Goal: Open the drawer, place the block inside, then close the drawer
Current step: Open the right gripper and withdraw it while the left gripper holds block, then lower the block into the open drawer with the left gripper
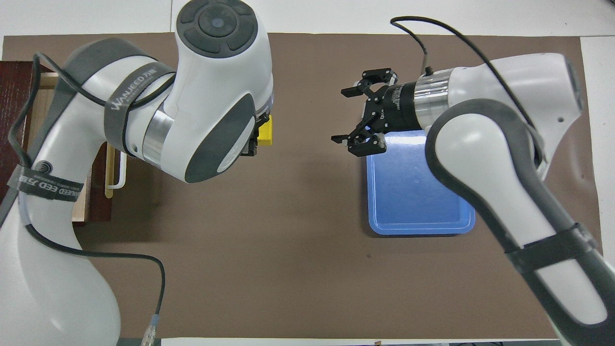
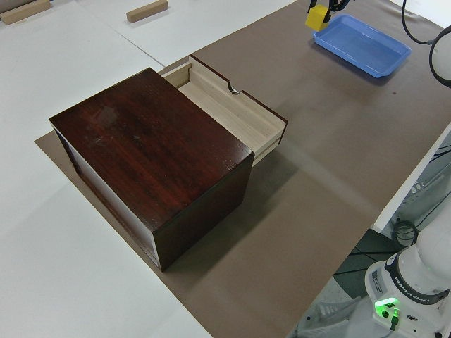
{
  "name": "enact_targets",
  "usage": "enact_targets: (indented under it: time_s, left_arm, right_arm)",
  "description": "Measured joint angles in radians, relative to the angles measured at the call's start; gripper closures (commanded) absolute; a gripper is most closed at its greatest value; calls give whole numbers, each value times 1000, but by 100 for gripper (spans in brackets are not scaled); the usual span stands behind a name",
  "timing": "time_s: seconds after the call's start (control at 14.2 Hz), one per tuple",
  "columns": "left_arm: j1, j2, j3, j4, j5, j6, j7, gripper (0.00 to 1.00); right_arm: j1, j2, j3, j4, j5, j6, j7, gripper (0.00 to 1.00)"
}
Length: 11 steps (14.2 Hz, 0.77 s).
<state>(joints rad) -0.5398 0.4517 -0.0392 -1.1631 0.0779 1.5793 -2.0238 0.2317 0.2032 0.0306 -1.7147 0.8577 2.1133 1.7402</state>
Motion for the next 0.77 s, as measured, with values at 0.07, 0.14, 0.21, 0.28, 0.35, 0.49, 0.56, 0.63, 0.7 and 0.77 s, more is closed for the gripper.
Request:
enact_targets:
  time_s: [0.07, 0.14, 0.21, 0.28, 0.35, 0.49, 0.56, 0.63, 0.7, 0.77]
  left_arm:
    - [25, -1, 5, 1, 1, -1, 25, 100]
    - [56, -4, 7, 4, 1, -1, 57, 100]
    - [92, -11, 7, 7, 0, -1, 99, 100]
    - [131, -24, 8, 8, -7, -1, 142, 100]
    - [174, -42, 9, 9, -24, -1, 186, 100]
    - [271, -86, 11, 9, -53, -14, 296, 100]
    - [314, -103, 11, 7, -59, -32, 344, 100]
    - [353, -113, 11, 5, -61, -49, 388, 100]
    - [387, -115, 12, 4, -63, -56, 426, 100]
    - [417, -115, 12, 0, -63, -57, 461, 100]
  right_arm:
    - [-47, -1, -1, 18, -34, -43, -10, 0]
    - [-90, -2, -2, 38, -80, -87, -37, 0]
    - [-126, -5, -3, 58, -123, -128, -71, 0]
    - [-157, -9, -4, 76, -158, -164, -113, 0]
    - [-183, -12, -4, 90, -187, -195, -166, 0]
    - [-228, -16, -4, 114, -262, -274, -330, 0]
    - [-244, -18, -4, 123, -308, -314, -424, 0]
    - [-259, -24, -4, 128, -350, -353, -532, 0]
    - [-274, -30, -5, 132, -386, -391, -645, 0]
    - [-288, -38, -5, 135, -428, -423, -763, 0]
